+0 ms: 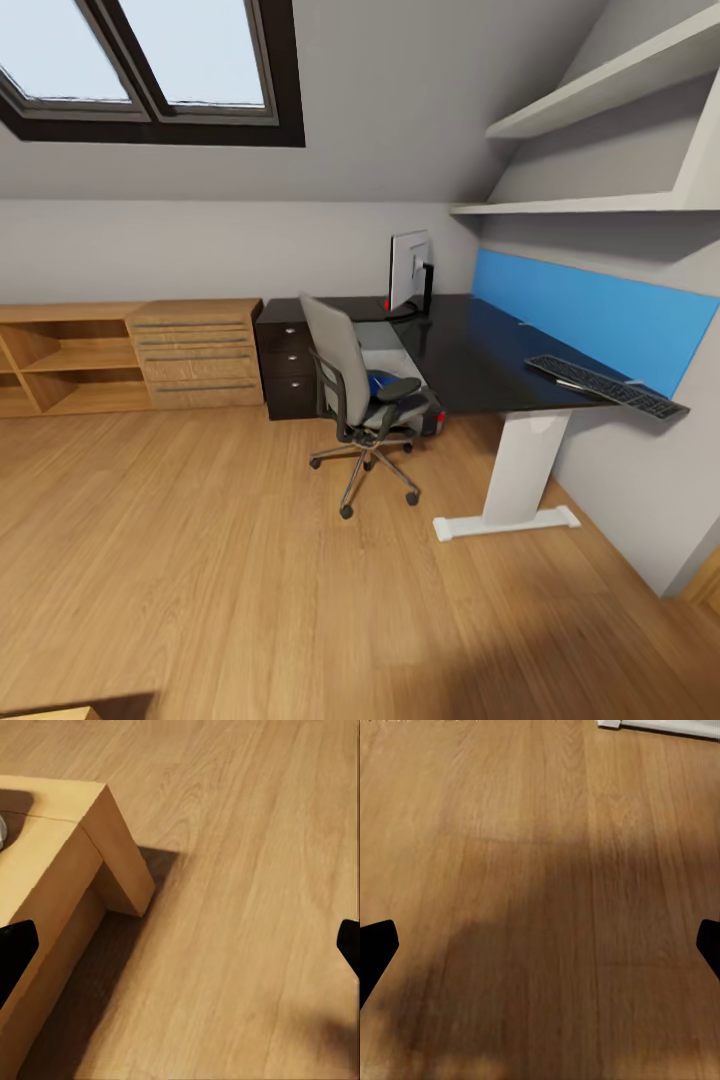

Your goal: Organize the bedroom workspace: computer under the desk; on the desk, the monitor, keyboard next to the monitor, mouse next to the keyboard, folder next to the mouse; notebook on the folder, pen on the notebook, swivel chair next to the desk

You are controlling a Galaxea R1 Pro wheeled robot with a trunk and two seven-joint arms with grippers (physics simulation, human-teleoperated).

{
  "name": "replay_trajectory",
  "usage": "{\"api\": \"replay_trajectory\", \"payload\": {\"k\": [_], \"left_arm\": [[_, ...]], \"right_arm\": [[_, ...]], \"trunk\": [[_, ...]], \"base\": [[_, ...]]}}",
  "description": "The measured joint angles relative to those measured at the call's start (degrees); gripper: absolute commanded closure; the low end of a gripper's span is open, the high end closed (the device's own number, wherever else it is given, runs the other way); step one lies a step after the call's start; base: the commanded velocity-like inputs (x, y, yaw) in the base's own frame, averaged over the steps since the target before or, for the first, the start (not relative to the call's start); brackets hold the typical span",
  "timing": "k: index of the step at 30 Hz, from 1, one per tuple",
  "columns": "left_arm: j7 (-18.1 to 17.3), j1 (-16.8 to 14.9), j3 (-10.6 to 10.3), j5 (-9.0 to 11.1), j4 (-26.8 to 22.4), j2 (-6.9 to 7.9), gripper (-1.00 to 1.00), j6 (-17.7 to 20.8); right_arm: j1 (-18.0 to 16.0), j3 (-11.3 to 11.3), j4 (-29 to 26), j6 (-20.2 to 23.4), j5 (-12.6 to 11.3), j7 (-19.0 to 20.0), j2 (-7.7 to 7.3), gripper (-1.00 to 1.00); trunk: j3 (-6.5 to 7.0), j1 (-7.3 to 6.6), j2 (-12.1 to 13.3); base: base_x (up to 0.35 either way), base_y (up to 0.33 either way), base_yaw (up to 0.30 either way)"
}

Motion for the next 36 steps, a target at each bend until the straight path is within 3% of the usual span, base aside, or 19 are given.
{"api": "replay_trajectory", "payload": {"k": [1,2,3,4,7,8,10,15,16,17,22,29,32,34,36], "left_arm": [[0.0,-0.1,-0.1,0.1,-5.9,-1.40,-1.00,15.1],[-0.1,-0.1,0.0,0.1,-15.8,-1.71,-1.00,20.4],[-0.1,-0.5,0.0,-0.1,-21.5,-1.95,-1.00,25.0],[-0.1,-0.5,0.0,0.0,-27.8,-2.37,-1.00,34.2],[-0.3,-1.7,0.1,0.1,-38.0,-3.42,-1.00,47.2],[-0.4,-2.8,0.1,0.2,-43.1,-4.51,-1.00,52.8],[-0.5,-4.2,0.1,0.2,-47.5,-5.62,-1.00,57.2],[-0.5,-8.1,0.1,0.3,-52.3,-6.85,-1.00,62.7],[-0.6,-11.6,0.2,0.5,-51.5,-6.85,-1.00,65.3],[-0.6,-12.3,0.2,0.7,-51.1,-6.85,-1.00,65.5],[-1.4,-13.2,0.1,2.6,-49.8,-6.86,-1.00,66.1],[-3.8,-13.7,-2.2,4.2,-49.2,-6.87,-1.00,66.0],[-3.9,-13.7,-2.4,4.3,-49.8,-6.88,-1.00,65.9],[-4.1,-13.7,-2.5,4.3,-51.8,-6.62,-1.00,66.0],[-4.2,-13.7,-2.6,4.3,-52.4,-6.49,-1.00,65.9]], "right_arm": [[-0.2,-0.1,-3.3,0.2,0.1,0.0,-0.02,-1.00],[-0.2,-0.1,-4.4,0.3,0.0,0.0,-0.02,-1.00],[-0.4,-0.1,-5.4,0.4,0.0,0.0,0.00,-1.00],[-1.2,-0.1,-7.6,0.6,0.0,-0.1,0.07,-1.00],[-3.2,-0.2,-10.5,1.2,-0.2,-0.2,0.12,-1.00],[-5.1,-0.3,-11.7,2.0,-0.7,-0.4,0.10,-1.00],[-7.6,-0.4,-12.4,3.6,-1.5,-0.7,0.05,-1.00],[-13.5,-1.1,-12.8,9.4,-5.1,-0.9,0.00,-1.00],[-17.6,-1.5,-12.5,16.1,-9.9,-1.2,0.00,-1.00],[-22.2,-1.4,-12.5,17.3,-10.6,-1.2,0.02,-1.00],[-26.0,-1.5,-12.1,23.1,-12.4,-1.4,0.04,-1.00],[-34.4,-1.6,-9.5,32.4,-14.4,-1.5,0.08,-1.00],[-35.7,-1.6,-9.4,34.1,-15.8,-1.5,0.10,-1.00],[-37.0,-1.7,-9.1,37.3,-18.0,-1.4,0.07,-1.00],[-37.2,-1.7,-9.0,37.6,-18.3,-1.3,0.11,-1.00]], "trunk": [[-0.18,0.22,-0.4],[-0.36,0.44,-0.8],[-0.53,0.66,-1.2],[-0.70,0.88,-1.6],[-1.25,1.54,-2.8],[-1.41,1.76,-3.2],[-1.78,2.20,-4.0],[-2.68,3.30,-6.0],[-2.88,3.52,-6.4],[-3.04,3.73,-6.8],[-3.95,4.83,-8.8],[-5.20,6.37,-11.6],[-5.74,7.03,-12.8],[-6.10,7.47,-13.6],[-6.46,7.91,-14.4]], "base": [[0.000,0.000,0.000],[0.000,0.000,0.000],[0.000,0.000,0.000],[0.000,0.000,0.000],[0.000,0.000,0.000],[0.000,0.000,0.000],[0.000,0.000,0.000],[0.000,0.000,0.000],[0.000,0.000,0.000],[0.000,0.000,0.000],[0.000,0.000,0.000],[0.000,0.000,0.000],[0.000,0.000,0.000],[0.000,0.000,0.000],[0.000,0.000,0.000]]}}
